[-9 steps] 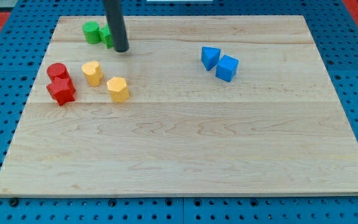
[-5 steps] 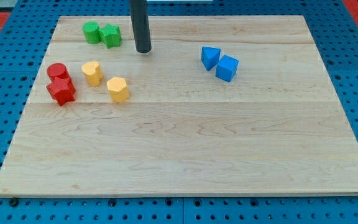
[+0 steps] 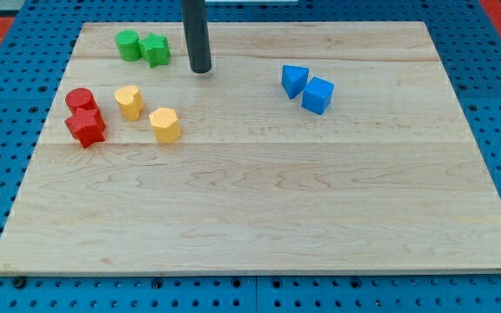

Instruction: Put the cube below the green star

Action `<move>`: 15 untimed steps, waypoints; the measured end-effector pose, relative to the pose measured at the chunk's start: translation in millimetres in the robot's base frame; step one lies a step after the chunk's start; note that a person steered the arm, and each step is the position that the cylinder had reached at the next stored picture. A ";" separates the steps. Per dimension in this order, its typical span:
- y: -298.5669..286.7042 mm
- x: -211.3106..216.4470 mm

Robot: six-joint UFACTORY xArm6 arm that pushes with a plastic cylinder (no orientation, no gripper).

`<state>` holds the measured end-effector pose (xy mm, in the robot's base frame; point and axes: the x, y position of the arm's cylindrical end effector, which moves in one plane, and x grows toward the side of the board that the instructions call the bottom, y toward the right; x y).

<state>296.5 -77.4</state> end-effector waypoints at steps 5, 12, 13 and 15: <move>14.3 5.1; 38.1 38.6; 93.7 90.5; 230.1 146.2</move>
<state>442.7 152.7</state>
